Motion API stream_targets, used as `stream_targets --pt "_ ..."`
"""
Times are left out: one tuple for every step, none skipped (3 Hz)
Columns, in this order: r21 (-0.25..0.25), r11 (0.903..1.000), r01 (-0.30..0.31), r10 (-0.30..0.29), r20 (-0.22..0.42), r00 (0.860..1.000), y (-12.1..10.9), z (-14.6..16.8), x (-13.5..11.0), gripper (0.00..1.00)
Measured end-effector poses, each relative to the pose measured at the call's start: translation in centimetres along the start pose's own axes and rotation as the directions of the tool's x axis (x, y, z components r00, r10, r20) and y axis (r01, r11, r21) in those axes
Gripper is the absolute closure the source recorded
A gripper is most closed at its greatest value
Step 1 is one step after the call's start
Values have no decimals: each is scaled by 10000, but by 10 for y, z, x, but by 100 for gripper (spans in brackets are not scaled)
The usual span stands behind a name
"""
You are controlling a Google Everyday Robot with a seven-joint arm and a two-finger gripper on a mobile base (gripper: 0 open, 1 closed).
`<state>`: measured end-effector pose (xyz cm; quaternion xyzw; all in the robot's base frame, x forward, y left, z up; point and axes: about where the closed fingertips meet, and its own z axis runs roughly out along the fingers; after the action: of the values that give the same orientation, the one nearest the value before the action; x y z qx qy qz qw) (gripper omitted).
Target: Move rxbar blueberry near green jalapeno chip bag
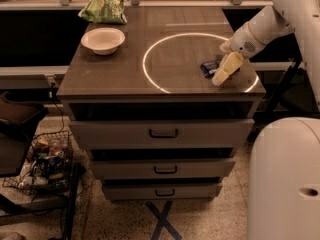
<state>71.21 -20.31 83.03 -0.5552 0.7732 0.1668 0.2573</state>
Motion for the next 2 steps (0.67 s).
stream_targets --pt "-408 9991 -123 122 -19 9999 -1 13 9 0" --pt "-557 9983 -157 153 -82 9998 -2 19 13 15"
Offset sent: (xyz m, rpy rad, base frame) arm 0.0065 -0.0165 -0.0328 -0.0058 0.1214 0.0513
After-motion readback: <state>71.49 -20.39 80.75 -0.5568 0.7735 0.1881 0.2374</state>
